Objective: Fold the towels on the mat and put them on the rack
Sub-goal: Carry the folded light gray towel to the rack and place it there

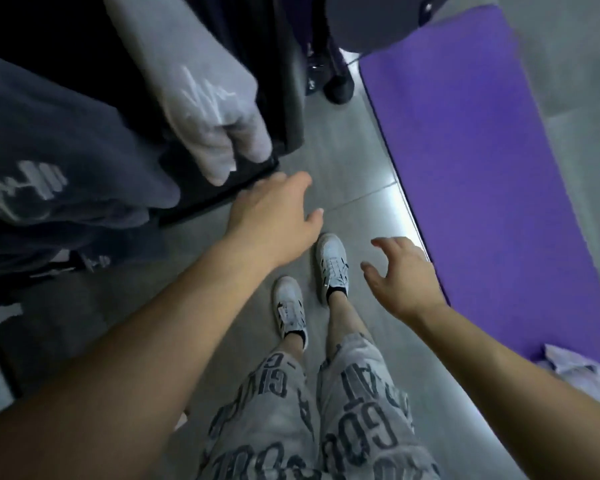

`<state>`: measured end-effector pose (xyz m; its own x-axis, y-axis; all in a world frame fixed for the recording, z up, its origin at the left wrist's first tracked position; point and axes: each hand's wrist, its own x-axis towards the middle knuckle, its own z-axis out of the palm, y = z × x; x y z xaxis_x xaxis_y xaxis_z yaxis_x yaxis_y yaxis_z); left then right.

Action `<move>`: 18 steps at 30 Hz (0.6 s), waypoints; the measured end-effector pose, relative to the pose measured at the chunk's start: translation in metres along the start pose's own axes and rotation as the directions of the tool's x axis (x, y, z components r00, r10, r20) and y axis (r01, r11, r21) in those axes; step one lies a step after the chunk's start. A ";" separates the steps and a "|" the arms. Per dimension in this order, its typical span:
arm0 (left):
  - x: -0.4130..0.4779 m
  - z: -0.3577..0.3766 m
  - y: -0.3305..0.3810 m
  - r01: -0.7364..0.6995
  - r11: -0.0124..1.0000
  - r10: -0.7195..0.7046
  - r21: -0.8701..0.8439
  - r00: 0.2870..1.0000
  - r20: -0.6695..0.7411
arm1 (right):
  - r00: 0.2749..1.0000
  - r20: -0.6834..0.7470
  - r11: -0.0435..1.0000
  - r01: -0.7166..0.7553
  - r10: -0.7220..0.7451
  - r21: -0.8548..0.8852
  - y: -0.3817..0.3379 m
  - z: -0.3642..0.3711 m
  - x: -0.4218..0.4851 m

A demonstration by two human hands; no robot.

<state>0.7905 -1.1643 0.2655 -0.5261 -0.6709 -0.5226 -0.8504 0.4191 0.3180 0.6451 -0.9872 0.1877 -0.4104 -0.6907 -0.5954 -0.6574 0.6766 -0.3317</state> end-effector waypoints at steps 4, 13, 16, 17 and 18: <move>0.020 0.006 0.055 -0.249 0.938 0.229 0.241 0.967 0.110 | 0.981 -0.095 0.986 -0.166 0.168 0.036 0.045 0.004 -0.056; 0.006 0.039 0.245 -0.688 0.593 0.610 0.418 0.723 0.324 | 0.761 -0.334 0.831 -0.496 0.556 0.252 0.146 -0.023 -0.184; -0.005 0.054 0.319 -0.771 0.463 0.680 0.437 0.625 0.383 | 0.641 -0.369 0.739 -0.557 0.673 0.380 0.175 -0.036 -0.223; -0.009 0.059 0.343 -0.792 0.418 0.695 0.444 0.594 0.405 | 0.602 -0.367 0.704 -0.573 0.709 0.419 0.184 -0.040 -0.233; -0.012 0.064 0.367 -0.811 0.373 0.704 0.451 0.564 0.431 | 0.567 -0.358 0.669 -0.585 0.742 0.458 0.194 -0.044 -0.242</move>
<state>0.4845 -0.9632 0.3375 -0.8934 0.1802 -0.4116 0.1117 0.9764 0.1851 0.5887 -0.7000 0.3001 -0.9466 0.0186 -0.3219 0.0900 0.9739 -0.2086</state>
